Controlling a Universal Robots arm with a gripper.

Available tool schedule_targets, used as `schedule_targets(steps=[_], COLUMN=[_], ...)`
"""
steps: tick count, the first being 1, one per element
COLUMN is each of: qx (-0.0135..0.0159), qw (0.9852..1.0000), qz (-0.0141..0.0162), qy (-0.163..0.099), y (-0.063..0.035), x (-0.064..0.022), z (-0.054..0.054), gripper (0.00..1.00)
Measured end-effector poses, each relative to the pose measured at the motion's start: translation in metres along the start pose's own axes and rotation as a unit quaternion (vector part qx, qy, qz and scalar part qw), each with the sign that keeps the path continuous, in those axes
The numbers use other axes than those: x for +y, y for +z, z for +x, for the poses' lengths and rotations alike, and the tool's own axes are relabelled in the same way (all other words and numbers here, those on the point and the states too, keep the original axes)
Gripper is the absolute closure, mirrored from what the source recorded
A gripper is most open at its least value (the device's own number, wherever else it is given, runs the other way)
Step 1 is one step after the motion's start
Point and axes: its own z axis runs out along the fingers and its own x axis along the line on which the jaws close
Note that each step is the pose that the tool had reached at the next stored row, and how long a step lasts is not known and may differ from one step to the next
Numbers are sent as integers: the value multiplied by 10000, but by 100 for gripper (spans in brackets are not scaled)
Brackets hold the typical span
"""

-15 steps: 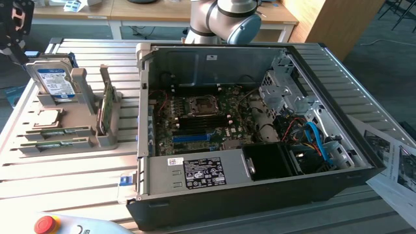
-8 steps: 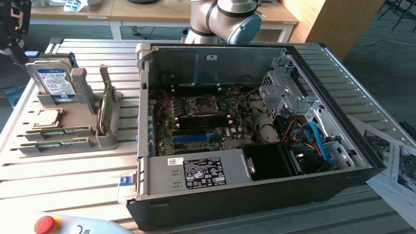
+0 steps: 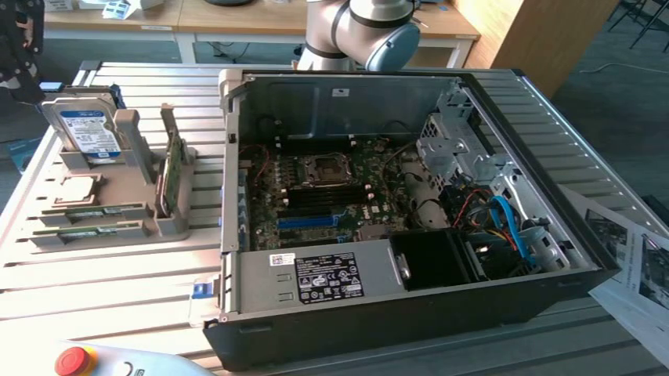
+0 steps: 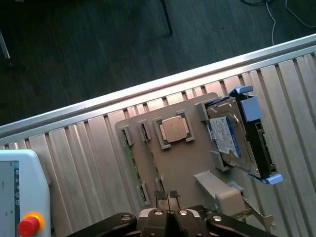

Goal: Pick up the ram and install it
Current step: 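Pick up the ram and move it above insertion slot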

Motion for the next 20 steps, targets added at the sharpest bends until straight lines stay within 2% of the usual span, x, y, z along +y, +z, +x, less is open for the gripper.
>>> schedule_targets(steps=[3,7,11,15,17,20], qx=[12,27,41,53,56,56], qw=[9998,9987,9968,9941,9934,9933], qz=[-3,-6,-11,-15,-16,-16], qy=[-221,-509,-803,-1081,-1148,-1153], y=[1,1,2,2,2,2], x=[0,0,0,0,0,0], z=[0,0,0,0,0,0], gripper=[90,90,90,90,90,90])
